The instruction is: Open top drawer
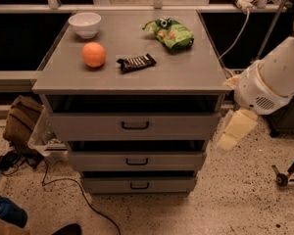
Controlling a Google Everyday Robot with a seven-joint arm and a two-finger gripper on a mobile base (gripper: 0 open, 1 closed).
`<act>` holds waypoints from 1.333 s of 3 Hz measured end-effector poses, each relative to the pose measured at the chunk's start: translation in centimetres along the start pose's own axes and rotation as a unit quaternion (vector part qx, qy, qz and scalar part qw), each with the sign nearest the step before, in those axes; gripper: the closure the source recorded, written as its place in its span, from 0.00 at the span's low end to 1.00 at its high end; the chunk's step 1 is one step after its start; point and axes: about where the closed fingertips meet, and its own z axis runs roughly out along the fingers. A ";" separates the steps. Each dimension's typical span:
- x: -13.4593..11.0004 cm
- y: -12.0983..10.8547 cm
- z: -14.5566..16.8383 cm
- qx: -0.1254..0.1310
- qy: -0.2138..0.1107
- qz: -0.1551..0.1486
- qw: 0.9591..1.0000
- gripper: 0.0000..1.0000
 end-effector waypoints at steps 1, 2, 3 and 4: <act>-0.7 -1.3 0.4 0.024 -0.014 0.002 1.000 0.00; -0.5 -0.8 0.1 0.016 -0.007 -0.001 1.000 0.00; -0.9 -1.3 2.2 0.029 -0.020 0.004 0.999 0.00; -1.6 -2.2 7.6 0.043 -0.048 0.009 0.998 0.00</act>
Offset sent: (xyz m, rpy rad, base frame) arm 0.0151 0.0038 -0.0009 0.0178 -0.0490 -0.0181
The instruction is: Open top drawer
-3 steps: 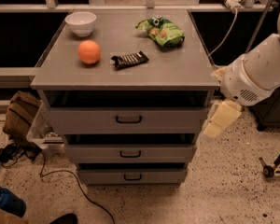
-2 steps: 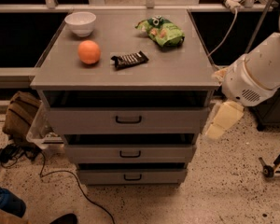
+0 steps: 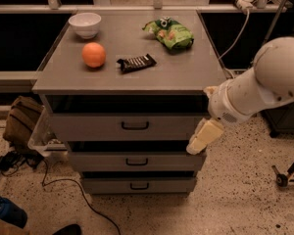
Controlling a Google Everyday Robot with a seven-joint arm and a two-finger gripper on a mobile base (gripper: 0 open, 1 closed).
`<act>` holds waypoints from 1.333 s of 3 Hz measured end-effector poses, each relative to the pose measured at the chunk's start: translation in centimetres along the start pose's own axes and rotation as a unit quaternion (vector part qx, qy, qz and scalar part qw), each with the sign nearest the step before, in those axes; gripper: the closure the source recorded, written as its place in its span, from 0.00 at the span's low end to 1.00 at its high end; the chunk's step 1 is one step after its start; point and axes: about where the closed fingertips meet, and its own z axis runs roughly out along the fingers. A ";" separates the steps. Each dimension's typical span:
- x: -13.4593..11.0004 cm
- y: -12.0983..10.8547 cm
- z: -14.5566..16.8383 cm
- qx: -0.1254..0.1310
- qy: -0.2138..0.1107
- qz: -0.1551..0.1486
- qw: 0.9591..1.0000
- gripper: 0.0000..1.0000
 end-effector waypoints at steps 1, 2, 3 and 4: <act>-0.9 -1.6 0.2 0.032 -0.017 -0.001 0.999 0.00; -0.9 -1.6 0.2 0.032 -0.017 -0.001 0.999 0.00; -1.0 -0.7 3.0 0.025 -0.020 -0.002 0.999 0.00; -1.0 0.2 6.2 0.014 -0.012 -0.004 1.000 0.00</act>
Offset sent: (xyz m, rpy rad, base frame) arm 0.0166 0.0027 0.0053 0.0158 -0.0645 -0.0220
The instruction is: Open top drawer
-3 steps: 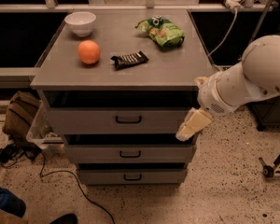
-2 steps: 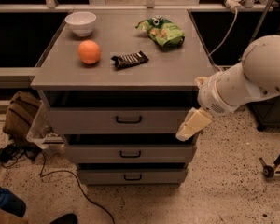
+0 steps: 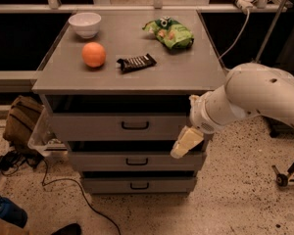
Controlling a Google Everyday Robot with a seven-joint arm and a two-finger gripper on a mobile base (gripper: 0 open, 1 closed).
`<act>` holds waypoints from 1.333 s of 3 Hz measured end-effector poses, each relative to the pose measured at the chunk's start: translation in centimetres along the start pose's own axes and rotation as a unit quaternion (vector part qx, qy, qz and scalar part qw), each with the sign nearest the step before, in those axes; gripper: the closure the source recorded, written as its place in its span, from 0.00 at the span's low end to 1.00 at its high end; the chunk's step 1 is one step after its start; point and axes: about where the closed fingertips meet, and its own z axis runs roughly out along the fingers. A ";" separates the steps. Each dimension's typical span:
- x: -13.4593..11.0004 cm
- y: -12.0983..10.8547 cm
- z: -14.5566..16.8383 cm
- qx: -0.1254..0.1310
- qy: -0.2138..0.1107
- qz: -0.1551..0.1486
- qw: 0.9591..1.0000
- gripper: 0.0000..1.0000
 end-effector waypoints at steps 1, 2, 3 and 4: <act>-0.3 0.2 2.1 -0.005 0.007 -0.009 1.000 0.00; -0.7 0.0 3.7 -0.004 0.011 -0.021 1.000 0.00; -2.0 -0.5 6.7 -0.013 0.001 -0.047 0.999 0.00; -2.0 -0.5 6.7 -0.013 0.001 -0.047 0.999 0.00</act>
Offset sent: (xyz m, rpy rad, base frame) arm 0.0281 0.0311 -0.0428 -0.0541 -0.0100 0.0552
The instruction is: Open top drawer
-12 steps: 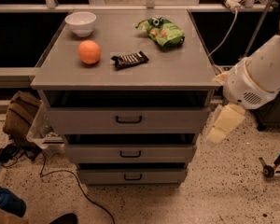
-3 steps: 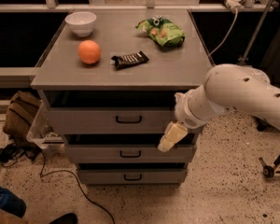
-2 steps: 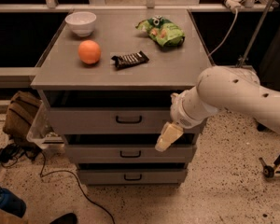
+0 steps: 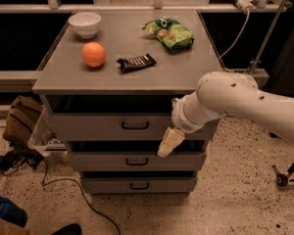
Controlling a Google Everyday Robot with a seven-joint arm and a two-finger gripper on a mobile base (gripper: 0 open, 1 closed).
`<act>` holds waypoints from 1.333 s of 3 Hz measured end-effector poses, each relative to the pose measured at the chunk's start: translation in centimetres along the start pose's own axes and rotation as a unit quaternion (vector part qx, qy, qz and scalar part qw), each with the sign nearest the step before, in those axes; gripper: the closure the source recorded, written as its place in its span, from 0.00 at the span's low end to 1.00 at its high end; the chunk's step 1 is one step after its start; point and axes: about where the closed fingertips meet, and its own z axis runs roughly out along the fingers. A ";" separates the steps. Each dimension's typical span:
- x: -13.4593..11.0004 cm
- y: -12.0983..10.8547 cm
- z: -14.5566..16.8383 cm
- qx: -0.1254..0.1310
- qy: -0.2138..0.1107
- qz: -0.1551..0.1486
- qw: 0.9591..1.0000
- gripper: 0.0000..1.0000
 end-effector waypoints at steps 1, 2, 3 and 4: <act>0.4 0.5 1.5 -0.001 -0.004 0.008 1.000 0.00; 0.4 0.9 3.9 -0.017 -0.007 0.006 1.000 0.00; 0.0 0.3 6.4 -0.025 -0.014 -0.003 1.000 0.00; -0.9 -0.2 8.1 -0.034 -0.015 -0.020 0.999 0.00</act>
Offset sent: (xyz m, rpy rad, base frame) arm 0.0112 0.0262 -0.0634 0.0295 0.0592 0.0315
